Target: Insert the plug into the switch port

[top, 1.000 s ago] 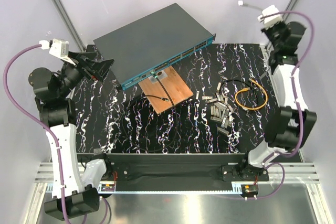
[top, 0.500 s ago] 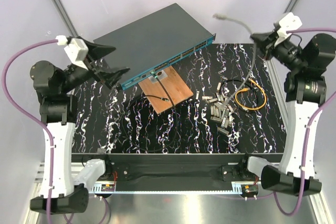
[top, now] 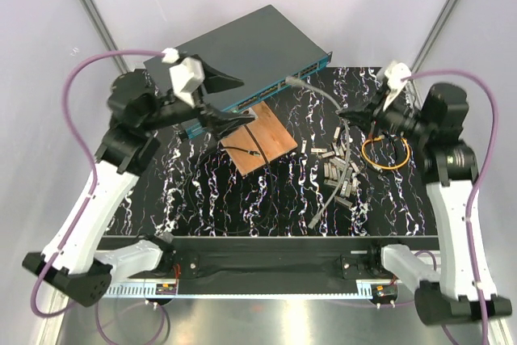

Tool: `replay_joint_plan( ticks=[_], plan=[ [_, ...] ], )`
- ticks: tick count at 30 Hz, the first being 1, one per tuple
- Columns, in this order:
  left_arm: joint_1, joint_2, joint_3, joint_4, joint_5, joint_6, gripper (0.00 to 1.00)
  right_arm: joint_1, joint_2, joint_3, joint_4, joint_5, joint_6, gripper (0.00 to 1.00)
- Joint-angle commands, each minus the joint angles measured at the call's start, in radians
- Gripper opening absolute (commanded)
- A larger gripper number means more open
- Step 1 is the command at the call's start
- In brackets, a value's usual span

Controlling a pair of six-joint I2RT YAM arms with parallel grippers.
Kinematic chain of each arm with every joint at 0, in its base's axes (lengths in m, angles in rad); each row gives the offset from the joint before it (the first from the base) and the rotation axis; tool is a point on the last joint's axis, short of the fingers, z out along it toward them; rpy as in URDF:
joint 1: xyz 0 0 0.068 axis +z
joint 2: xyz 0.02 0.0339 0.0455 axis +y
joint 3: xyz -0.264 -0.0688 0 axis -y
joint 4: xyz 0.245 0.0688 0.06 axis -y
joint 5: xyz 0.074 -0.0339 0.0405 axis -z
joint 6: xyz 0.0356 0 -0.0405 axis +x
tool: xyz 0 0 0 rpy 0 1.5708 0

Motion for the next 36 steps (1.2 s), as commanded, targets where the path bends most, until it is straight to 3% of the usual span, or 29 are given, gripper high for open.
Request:
replay_joint_plan(
  ticks=[1, 7, 14, 19, 29, 36],
  plan=[
    [-0.047, 0.056, 0.080, -0.033, -0.158, -0.122, 0.87, 0.059, -0.121, -0.053, 0.093, 0.233, -0.141, 0.00],
    [-0.050, 0.132, 0.081, 0.063, 0.006, -0.561, 0.86, 0.063, -0.218, -0.146, 0.195, 0.244, -0.425, 0.00],
    [-0.088, 0.167, 0.033, 0.144, 0.101, -0.734, 0.85, 0.065, -0.313, -0.257, 0.245, 0.173, -0.771, 0.00],
    [-0.148, 0.179, -0.010, 0.150, 0.121, -0.769, 0.85, 0.065, -0.356, -0.287, 0.248, 0.135, -0.905, 0.00],
    [-0.189, 0.169, -0.044, 0.129, 0.026, -0.687, 0.83, 0.065, -0.414, -0.349, 0.288, 0.114, -0.966, 0.00],
    [-0.255, 0.213, -0.027, 0.062, 0.078, -0.693, 0.80, 0.063, -0.411, -0.358, 0.311, 0.117, -0.970, 0.00]
  ],
)
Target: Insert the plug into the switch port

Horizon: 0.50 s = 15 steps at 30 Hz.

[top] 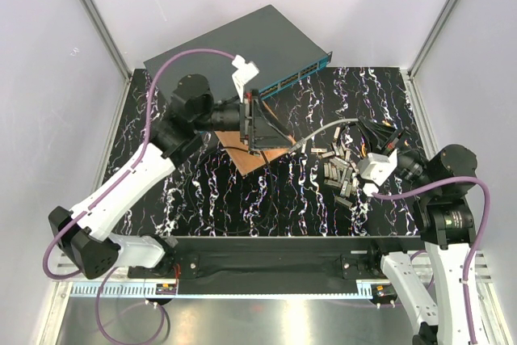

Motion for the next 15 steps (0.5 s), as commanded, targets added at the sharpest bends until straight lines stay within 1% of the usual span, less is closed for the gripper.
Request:
replay_joint_plan(
  ticks=[1, 5, 8, 10, 12, 13, 15],
  plan=[
    [-0.042, 0.009, 0.009, -0.004, 0.018, 0.019, 0.80, 0.006, 0.006, 0.016, 0.071, -0.007, -0.017, 0.00],
    [-0.058, 0.007, -0.021, -0.010, 0.007, 0.022, 0.80, 0.004, 0.006, 0.022, 0.066, -0.007, -0.015, 0.00],
    [-0.066, 0.012, -0.009, -0.007, 0.004, 0.028, 0.74, 0.006, -0.002, 0.024, 0.054, -0.017, -0.018, 0.00],
    [-0.069, 0.019, -0.002, -0.009, 0.003, 0.029, 0.65, 0.004, -0.006, 0.019, 0.048, -0.023, -0.020, 0.00],
    [-0.072, 0.022, 0.005, -0.007, 0.001, 0.031, 0.58, 0.004, -0.009, 0.019, 0.043, -0.030, -0.023, 0.00],
    [-0.072, 0.025, 0.008, -0.007, 0.001, 0.037, 0.50, 0.004, -0.011, 0.019, 0.042, -0.030, -0.023, 0.00],
    [-0.074, 0.027, 0.011, -0.009, 0.004, 0.043, 0.41, 0.006, -0.015, 0.017, 0.042, -0.032, -0.023, 0.00]
  ],
)
